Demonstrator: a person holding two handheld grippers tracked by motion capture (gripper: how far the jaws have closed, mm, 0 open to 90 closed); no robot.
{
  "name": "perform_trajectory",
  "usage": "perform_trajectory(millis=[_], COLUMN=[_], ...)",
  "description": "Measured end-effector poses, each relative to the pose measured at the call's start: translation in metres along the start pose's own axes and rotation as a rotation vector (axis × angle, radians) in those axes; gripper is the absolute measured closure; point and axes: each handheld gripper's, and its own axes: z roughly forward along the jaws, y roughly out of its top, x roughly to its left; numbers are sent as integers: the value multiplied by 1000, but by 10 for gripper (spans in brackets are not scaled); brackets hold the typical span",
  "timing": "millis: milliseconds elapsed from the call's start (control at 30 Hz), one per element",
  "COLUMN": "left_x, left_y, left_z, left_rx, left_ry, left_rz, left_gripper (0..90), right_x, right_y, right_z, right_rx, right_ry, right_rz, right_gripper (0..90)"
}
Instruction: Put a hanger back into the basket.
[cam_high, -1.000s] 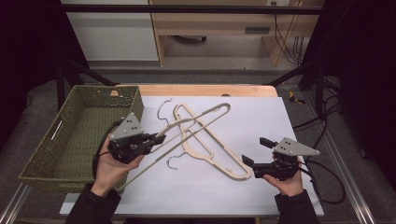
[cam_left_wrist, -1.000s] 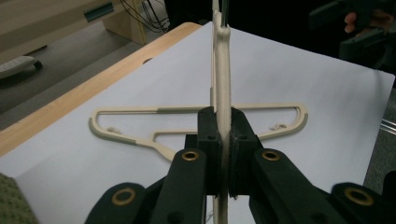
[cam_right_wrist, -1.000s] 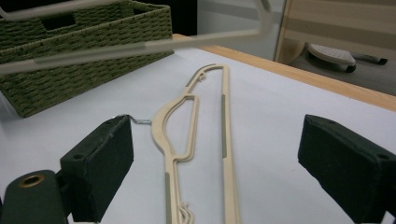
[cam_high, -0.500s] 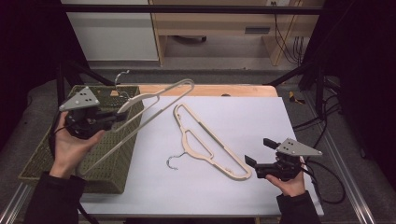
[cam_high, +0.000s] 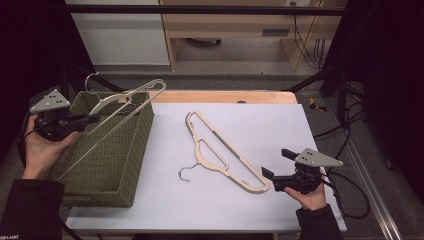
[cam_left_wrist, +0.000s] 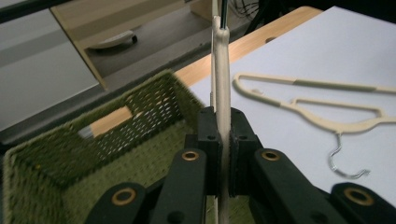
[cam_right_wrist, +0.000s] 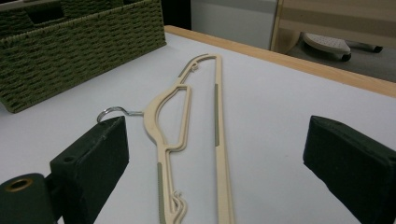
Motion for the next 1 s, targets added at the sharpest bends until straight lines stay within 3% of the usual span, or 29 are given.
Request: perform_trajectory(millis=[267, 433, 567, 867, 1000], left_x=[24, 35, 38, 38, 36], left_y=[-24, -36, -44, -56, -62], left_z=[-2, 0, 1, 7, 17], left_rx=[24, 19, 40, 81, 158], left_ry=[36, 56, 60, 86, 117], left_rz=[-7, -51, -63, -38, 12], left_gripper=[856, 856, 856, 856, 857], right_x=[-1, -1, -2, -1, -1], right_y=[0, -1, -1, -2, -2], right_z=[-1, -1, 0, 0, 1], right_rx=[-5, -6, -2, 2, 3], right_ry=[-6, -7, -8, -6, -5], right_rz=[6, 5, 8, 7, 4], right_gripper=[71, 71, 70, 70, 70])
